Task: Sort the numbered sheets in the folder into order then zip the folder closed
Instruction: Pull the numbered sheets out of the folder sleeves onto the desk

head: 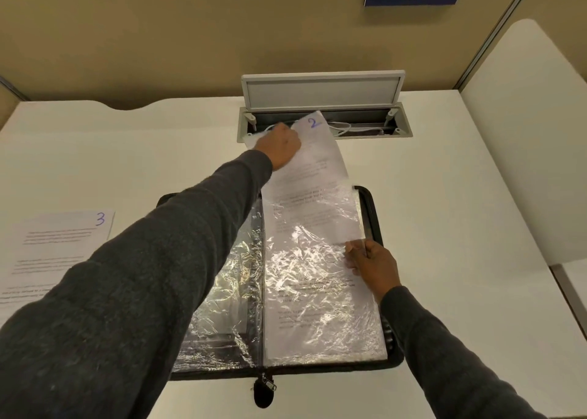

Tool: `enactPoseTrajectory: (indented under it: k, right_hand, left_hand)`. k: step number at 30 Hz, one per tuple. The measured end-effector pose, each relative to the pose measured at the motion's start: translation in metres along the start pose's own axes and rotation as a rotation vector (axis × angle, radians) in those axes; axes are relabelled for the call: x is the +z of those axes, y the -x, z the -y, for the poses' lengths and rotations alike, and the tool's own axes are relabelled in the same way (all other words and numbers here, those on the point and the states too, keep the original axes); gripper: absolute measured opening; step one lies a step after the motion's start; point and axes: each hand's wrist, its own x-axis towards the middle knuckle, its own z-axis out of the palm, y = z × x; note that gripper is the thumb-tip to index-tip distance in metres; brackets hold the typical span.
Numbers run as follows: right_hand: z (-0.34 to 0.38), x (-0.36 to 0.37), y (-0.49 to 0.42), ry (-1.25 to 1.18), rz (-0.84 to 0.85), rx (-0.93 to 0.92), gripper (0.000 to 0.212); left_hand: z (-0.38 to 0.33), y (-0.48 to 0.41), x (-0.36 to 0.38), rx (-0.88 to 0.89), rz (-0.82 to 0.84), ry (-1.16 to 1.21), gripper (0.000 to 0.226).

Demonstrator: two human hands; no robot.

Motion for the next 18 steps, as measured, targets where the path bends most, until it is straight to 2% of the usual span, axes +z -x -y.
enactPoseTrajectory:
  k: [2,7,9,14,18]
  right_hand:
    - [0.0,0.001,0.001,-0.009,0.0,0.015,0.014]
    - [0.005,0.004,0.003,-0.017,-0.012,0.047,0.012]
    - [0.01,0.006,0.007,-0.03,0.017,0.068,0.012]
    - [0.033,0.012,0.02,-0.052,0.108,0.093,0.014]
    - [0.059,0.032,0.028,-0.071,0.191,0.063,0.013]
  left_hand:
    - [0.003,0.005,-0.013,0.025,-0.068,0.045,0.045]
    - [0.018,0.021,-0.046,0.068,-0.297,0.098,0.072]
    - [0.027,0.033,-0.06,0.087,-0.399,0.098,0.073]
    - [0.06,0.075,-0.091,0.193,-0.711,0.16,0.05]
    - [0.088,0.119,-0.119,0.178,-0.95,0.135,0.031]
